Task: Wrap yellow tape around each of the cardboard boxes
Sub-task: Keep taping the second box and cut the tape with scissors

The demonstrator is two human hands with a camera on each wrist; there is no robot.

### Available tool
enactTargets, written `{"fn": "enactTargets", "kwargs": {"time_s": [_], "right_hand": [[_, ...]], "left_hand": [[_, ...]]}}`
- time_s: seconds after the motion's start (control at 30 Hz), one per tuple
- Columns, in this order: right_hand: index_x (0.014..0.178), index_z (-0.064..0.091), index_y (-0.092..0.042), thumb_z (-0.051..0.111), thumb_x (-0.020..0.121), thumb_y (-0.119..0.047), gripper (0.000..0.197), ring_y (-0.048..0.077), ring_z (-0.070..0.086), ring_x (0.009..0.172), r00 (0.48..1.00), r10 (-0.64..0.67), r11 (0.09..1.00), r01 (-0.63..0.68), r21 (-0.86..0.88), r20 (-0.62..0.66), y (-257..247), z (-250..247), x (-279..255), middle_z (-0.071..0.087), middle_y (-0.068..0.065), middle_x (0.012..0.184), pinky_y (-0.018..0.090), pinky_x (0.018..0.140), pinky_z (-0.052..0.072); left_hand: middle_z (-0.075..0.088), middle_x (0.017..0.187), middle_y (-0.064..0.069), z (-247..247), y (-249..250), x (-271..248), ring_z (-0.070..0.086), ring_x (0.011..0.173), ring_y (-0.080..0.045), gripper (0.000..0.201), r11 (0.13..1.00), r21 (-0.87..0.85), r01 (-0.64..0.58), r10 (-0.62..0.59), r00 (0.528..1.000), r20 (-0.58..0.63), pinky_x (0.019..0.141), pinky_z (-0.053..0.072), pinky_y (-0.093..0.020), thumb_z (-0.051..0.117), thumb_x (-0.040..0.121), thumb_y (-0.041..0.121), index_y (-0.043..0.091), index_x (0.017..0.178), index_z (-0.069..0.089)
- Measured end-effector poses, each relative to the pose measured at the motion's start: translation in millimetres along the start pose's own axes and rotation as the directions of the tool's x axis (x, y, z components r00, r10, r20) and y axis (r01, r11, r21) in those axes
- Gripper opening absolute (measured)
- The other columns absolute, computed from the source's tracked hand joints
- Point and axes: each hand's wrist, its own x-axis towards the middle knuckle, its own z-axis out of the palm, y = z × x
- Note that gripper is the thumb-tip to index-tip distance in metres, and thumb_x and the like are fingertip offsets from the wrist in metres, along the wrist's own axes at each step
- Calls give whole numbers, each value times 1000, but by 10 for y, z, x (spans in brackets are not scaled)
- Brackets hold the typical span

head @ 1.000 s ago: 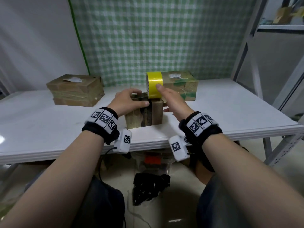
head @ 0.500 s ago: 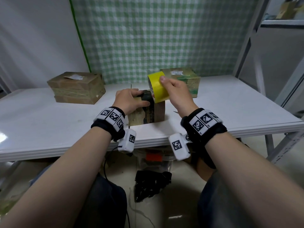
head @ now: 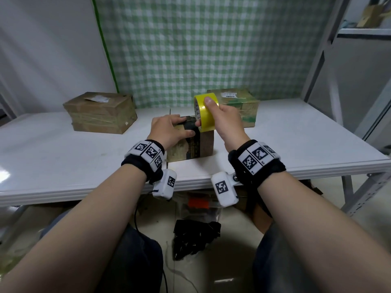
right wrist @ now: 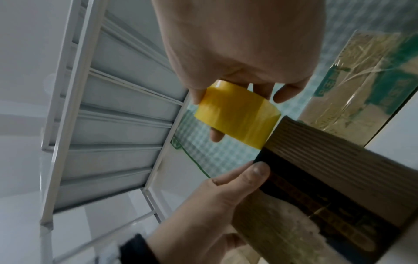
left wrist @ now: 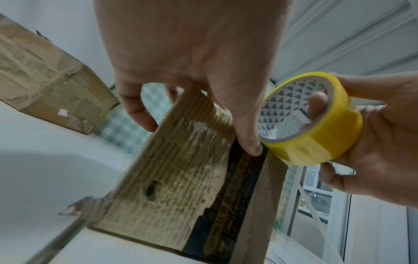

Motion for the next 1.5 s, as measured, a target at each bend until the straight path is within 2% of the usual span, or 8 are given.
{"fn": "enactTargets", "kwargs": {"time_s": [0.17,0.3,0.5,0.73,0.9,1.07,1.27,1.5], "right_hand": [[79,74,-7,56,101,-45,47,17,73,65,999,26,1000,-26,1,33,-124,-113,-95,76,12,70,19,64,54],[82,67,-9,60,100,-36,33,2,66,48,994,88,996,-87,-29,64,-131,-295,-156,69,-2,53,12,51,48],[113,69,10,66,89,-59,73,27,70,92,986,155,969,-141,-201,54,-45,-266,-158,74,16,107,30,73,41],[101,70,-13,68,89,-56,45,15,64,92,975,211,957,-192,-219,65,-92,-340,-208,68,-1,100,32,81,48],[84,66,-15,62,99,-41,30,1,68,54,966,218,959,-184,-218,142,-57,-446,-308,71,-9,57,12,51,46],[99,69,-13,62,90,-62,50,21,70,80,927,355,865,-274,-420,125,198,-399,-291,74,5,88,32,73,47],[110,62,-11,62,89,-64,57,14,47,61,897,435,808,-350,-474,79,343,-352,-240,54,-2,74,28,55,31],[103,67,-10,67,89,-56,49,20,66,81,933,348,883,-294,-365,92,333,-401,-195,70,6,95,32,68,48]], "left_hand": [[58,140,10,4,-15,4,38,140,-16,66,1000,-12,7,-7,1000,4,118,34,-32,89,69,47,29,129,70],[58,141,9,17,-14,8,38,140,-18,66,1000,7,-7,7,1000,-6,118,32,-31,88,70,47,27,130,69],[58,142,8,7,13,6,36,141,-20,66,1000,18,3,-3,1000,3,120,32,-36,88,71,48,27,130,69],[56,143,8,-2,40,-30,32,142,-21,66,1000,30,3,-4,1000,9,118,28,-31,88,73,46,27,133,67],[55,145,7,-8,37,-7,33,143,-21,68,999,40,9,-10,1000,19,117,28,-31,86,73,50,27,134,66],[52,150,2,-6,18,-5,34,145,-23,69,995,95,-31,27,999,38,122,25,-36,83,76,53,26,137,63],[36,161,0,-125,-3,1,26,150,-25,71,972,211,-100,60,980,189,123,21,-41,74,88,43,25,151,48],[62,130,6,-124,12,-54,61,114,-12,53,981,-191,24,-17,999,38,86,51,-20,84,82,35,28,131,66]]}}
